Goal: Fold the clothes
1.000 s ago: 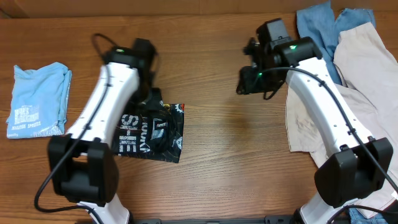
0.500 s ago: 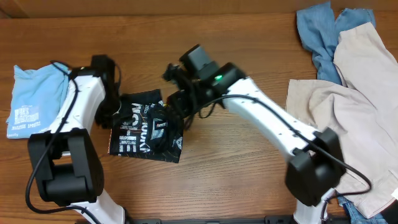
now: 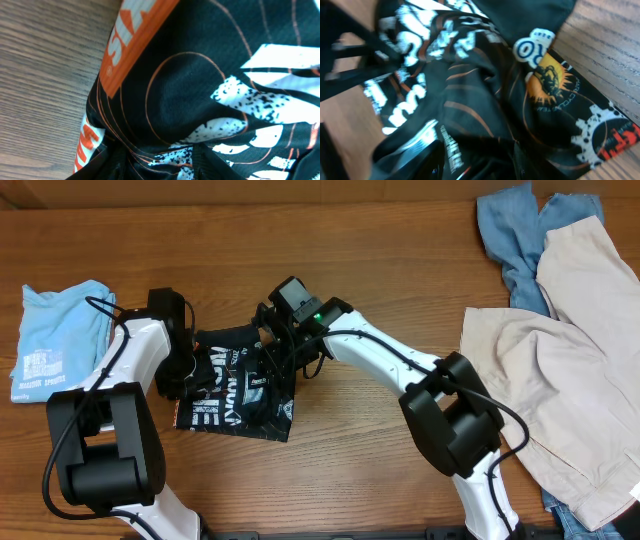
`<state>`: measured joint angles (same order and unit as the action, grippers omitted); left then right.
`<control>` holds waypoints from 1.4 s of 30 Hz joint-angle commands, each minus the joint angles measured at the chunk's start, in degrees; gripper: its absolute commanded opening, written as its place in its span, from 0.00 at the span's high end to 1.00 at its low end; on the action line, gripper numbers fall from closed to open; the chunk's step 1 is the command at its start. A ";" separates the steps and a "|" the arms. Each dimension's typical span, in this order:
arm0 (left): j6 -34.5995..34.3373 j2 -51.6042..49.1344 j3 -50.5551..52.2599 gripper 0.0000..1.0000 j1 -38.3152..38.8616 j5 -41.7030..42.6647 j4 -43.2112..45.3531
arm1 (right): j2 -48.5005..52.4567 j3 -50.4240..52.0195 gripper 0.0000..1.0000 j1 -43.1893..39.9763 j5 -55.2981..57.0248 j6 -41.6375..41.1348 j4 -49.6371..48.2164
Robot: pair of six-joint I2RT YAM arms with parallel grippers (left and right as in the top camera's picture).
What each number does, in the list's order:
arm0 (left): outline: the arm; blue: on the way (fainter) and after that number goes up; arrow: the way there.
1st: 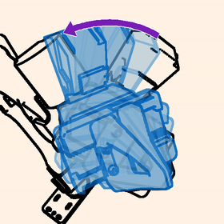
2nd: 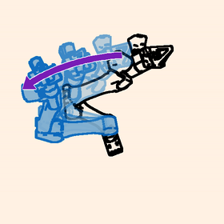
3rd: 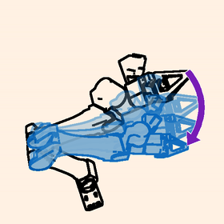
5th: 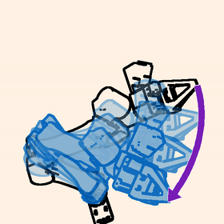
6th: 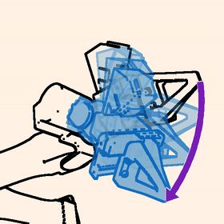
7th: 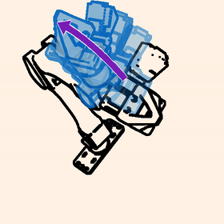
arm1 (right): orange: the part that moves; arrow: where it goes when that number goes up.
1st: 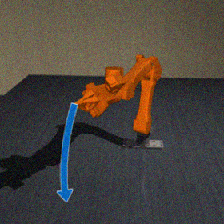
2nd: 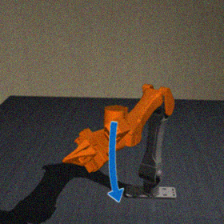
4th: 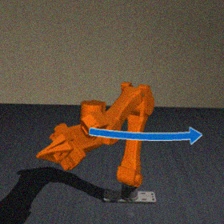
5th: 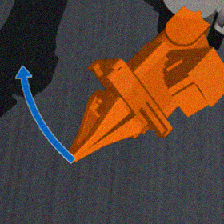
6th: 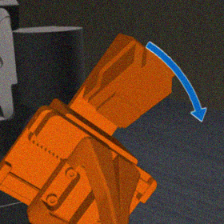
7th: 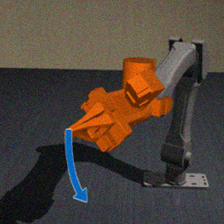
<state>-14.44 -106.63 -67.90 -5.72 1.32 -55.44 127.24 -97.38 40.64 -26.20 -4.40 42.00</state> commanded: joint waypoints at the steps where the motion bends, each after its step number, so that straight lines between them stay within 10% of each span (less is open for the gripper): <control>1: 1.14 -0.31 1.05 0.53 0.11 0.68 0.04 | 0.98 -0.31 0.53 0.28 1.01 -0.11 -0.48; 8: 1.16 -0.31 1.07 0.53 0.11 0.68 0.04 | 1.05 -0.31 0.96 0.15 12.44 -1.42 1.16; 28: 2.25 -0.31 1.07 0.51 0.07 0.63 0.00 | 0.79 -0.74 0.71 -0.07 34.71 -7.41 7.89; 42: 2.23 -0.31 1.07 0.49 -0.04 0.63 0.26 | -10.84 -0.94 0.68 4.79 9.40 1.92 11.56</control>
<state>-13.30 -106.63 -67.53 -5.72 1.50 -55.35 117.51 -97.62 42.26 -11.64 -7.99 52.93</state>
